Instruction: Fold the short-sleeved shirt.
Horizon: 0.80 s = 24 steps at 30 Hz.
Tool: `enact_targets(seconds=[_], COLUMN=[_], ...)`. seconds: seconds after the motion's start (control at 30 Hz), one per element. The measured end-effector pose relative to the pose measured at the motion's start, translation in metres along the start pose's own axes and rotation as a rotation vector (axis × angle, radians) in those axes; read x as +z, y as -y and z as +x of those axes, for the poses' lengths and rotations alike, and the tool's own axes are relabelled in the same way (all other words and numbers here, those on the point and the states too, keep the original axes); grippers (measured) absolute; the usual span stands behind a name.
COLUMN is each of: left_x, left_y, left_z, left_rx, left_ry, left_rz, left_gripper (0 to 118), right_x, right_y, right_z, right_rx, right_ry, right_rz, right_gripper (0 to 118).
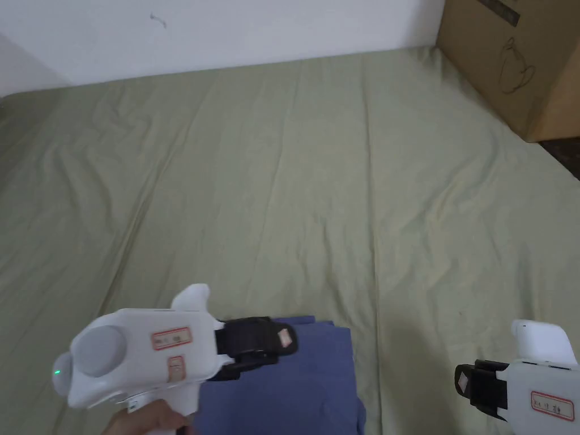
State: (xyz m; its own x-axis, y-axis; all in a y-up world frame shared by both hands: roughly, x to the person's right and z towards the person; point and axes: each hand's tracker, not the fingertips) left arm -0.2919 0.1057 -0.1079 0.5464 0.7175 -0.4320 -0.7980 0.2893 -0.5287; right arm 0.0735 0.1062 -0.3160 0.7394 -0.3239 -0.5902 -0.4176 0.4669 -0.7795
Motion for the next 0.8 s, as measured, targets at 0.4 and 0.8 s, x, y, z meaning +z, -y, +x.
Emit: enact_targets(seconds=[0.4, 0.8], left_x=[-0.052, -0.134], left_y=[0.037, 0.07], left_z=[-0.005, 0.039], left_rx=[-0.003, -0.091], left_ry=[0.021, 0.029], left_rz=[-0.142, -0.321], left_gripper=[4, 4], right_x=[-0.015, -0.007], right_y=[0.005, 0.005], right_z=[-0.01, 0.009], right_rx=[-0.006, -0.046], right_ry=[-0.047, -0.025], right_rz=[-0.029, -0.015], right_gripper=[0, 0])
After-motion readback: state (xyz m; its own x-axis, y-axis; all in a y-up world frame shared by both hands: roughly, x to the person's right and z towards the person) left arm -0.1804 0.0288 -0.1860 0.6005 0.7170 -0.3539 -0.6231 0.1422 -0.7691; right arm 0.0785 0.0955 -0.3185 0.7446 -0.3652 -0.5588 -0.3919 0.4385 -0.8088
